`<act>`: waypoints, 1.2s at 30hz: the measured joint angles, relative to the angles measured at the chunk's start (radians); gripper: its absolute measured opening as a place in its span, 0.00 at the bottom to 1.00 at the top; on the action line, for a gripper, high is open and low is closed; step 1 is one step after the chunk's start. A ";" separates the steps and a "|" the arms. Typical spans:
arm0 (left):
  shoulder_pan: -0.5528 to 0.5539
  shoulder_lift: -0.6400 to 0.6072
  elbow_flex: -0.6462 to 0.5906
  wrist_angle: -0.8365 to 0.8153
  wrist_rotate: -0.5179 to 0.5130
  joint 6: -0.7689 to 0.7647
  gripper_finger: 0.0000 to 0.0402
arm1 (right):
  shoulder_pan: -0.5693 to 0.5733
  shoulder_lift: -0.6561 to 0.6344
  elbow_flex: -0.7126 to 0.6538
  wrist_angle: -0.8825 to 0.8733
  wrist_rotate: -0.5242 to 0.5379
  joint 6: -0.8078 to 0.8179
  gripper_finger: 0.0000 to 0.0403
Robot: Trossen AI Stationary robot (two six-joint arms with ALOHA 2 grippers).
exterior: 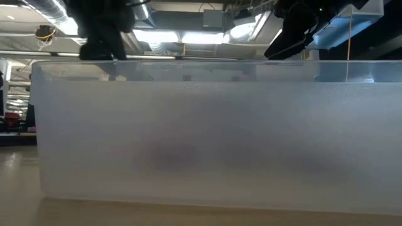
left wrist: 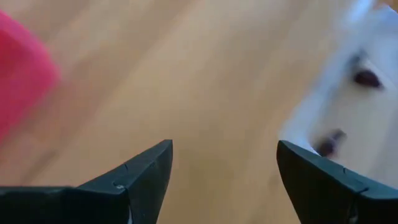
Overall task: Sort produce into baskets
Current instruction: Put the apple into the orange bin
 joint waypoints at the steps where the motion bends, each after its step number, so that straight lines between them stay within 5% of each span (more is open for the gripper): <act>1: -0.029 0.000 0.000 -0.002 0.015 -0.018 0.70 | 0.000 0.000 0.000 -0.001 0.000 0.000 0.82; 12: -0.317 0.006 0.009 0.079 0.079 -0.222 0.70 | 0.000 0.000 0.000 -0.001 0.000 0.000 0.82; 26: -0.580 0.198 0.239 0.028 0.029 -0.288 0.70 | 0.000 0.000 0.000 -0.005 0.000 -0.001 0.82; 36: -0.741 0.266 0.201 0.006 -0.014 -0.470 0.70 | 0.000 0.000 0.000 -0.005 0.000 -0.004 0.82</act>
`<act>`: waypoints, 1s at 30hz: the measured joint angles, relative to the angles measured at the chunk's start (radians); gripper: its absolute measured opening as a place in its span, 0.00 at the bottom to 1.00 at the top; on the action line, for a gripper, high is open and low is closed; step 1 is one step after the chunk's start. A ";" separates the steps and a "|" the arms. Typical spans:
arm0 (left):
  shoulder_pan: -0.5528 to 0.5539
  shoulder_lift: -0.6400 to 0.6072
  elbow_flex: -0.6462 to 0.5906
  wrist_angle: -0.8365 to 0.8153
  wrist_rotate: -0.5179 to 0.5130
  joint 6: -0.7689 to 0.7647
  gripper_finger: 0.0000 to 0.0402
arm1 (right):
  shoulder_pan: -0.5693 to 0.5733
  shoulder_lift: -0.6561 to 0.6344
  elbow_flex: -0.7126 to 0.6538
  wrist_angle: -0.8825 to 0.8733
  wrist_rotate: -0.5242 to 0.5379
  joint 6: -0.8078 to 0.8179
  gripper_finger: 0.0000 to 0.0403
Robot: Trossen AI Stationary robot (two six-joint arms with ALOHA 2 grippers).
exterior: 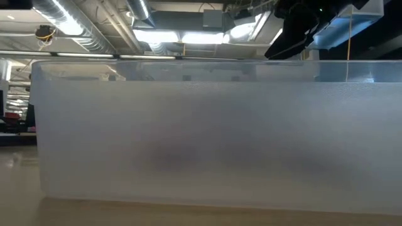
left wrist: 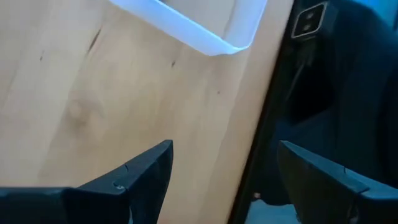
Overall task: Sort produce into baskets
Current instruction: Put the apple into the orange bin
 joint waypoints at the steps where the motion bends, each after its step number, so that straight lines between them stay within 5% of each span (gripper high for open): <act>1: 0.000 0.007 0.000 -0.003 0.000 0.008 0.70 | 0.000 0.000 0.000 -0.001 0.000 0.000 0.82; 18: -0.109 0.036 -0.001 -0.249 0.122 -0.224 0.71 | 0.000 0.000 0.000 -0.001 0.000 -0.023 0.82; 30: -0.155 0.036 -0.002 -0.235 0.225 -0.320 0.99 | 0.000 0.000 0.000 -0.001 0.000 -0.023 0.82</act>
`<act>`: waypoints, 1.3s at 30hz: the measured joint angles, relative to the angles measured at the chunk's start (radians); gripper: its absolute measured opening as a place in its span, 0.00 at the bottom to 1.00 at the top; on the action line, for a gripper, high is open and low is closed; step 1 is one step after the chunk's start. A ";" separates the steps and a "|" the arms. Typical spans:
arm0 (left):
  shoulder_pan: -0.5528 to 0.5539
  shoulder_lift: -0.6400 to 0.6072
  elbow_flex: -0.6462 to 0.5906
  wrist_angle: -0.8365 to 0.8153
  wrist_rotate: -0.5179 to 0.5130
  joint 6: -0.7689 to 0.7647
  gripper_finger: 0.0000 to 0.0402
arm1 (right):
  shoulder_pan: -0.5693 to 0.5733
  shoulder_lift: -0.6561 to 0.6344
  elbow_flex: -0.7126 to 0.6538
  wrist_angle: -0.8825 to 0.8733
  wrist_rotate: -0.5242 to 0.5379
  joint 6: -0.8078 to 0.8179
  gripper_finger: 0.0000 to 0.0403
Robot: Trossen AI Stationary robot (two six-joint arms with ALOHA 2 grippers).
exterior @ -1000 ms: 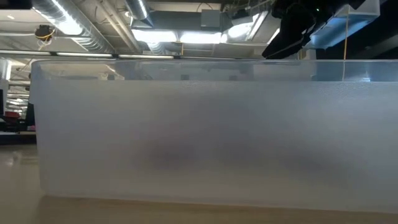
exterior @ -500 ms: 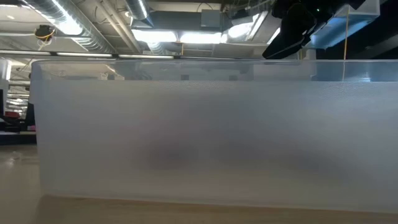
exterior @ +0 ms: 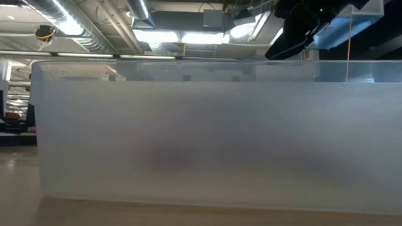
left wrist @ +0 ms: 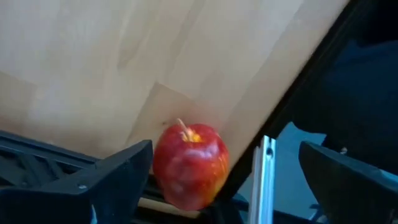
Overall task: Sort produce into baskets
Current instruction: Put the apple into the orange bin
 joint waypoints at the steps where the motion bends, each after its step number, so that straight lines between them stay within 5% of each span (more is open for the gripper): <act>1: -0.002 0.000 0.000 0.003 0.004 -0.021 0.98 | 0.000 0.000 0.000 0.000 0.000 0.000 0.82; 6: -0.014 0.000 0.000 0.005 -0.021 -0.072 0.96 | 0.000 0.000 0.000 0.000 0.000 0.000 0.82; 16: -0.107 0.034 0.000 -0.001 0.085 -0.137 0.96 | 0.000 0.000 0.000 -0.001 0.000 -0.001 0.82; 39: -0.161 0.314 0.000 0.057 0.202 0.046 0.96 | 0.000 0.000 0.000 -0.001 0.000 -0.001 0.82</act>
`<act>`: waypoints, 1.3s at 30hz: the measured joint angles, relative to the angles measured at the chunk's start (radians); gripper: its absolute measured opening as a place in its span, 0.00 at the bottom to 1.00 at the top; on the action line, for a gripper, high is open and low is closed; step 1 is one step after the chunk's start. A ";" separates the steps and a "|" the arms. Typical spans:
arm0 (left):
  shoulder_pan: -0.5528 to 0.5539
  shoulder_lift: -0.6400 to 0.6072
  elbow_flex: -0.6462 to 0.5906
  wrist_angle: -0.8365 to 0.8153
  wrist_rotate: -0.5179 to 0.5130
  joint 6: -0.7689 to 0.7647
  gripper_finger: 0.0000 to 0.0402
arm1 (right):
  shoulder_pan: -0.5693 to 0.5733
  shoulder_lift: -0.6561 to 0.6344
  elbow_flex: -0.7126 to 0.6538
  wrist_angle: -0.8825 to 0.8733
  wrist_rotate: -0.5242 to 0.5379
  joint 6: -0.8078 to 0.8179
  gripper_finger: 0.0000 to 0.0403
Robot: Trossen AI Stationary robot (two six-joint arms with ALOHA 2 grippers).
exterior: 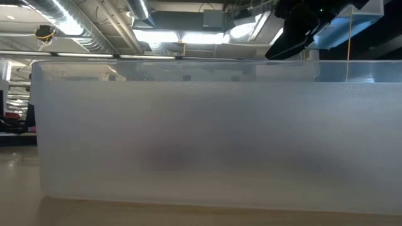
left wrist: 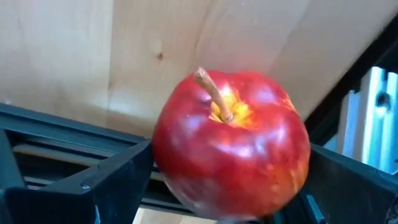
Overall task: Sort produce into baskets
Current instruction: Put the apple into the orange bin
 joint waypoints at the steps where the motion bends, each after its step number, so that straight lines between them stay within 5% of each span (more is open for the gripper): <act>1: 0.000 0.005 0.000 -0.003 0.000 0.001 0.96 | 0.000 0.000 0.000 0.000 0.000 0.000 0.82; 8: 0.001 0.016 0.002 -0.008 -0.014 -0.004 0.85 | 0.000 0.006 0.000 0.002 0.000 0.000 0.82; 16: 0.030 -0.012 0.000 -0.040 -0.078 0.012 0.85 | 0.000 0.014 0.000 0.007 0.000 0.001 0.82; 26: 0.164 -0.201 0.000 -0.089 -0.338 -0.020 0.85 | 0.000 0.014 0.000 0.003 -0.037 0.007 0.82; 39: 0.405 -0.418 0.000 -0.092 -0.725 0.232 0.86 | 0.000 0.014 0.000 0.001 -0.137 0.029 0.82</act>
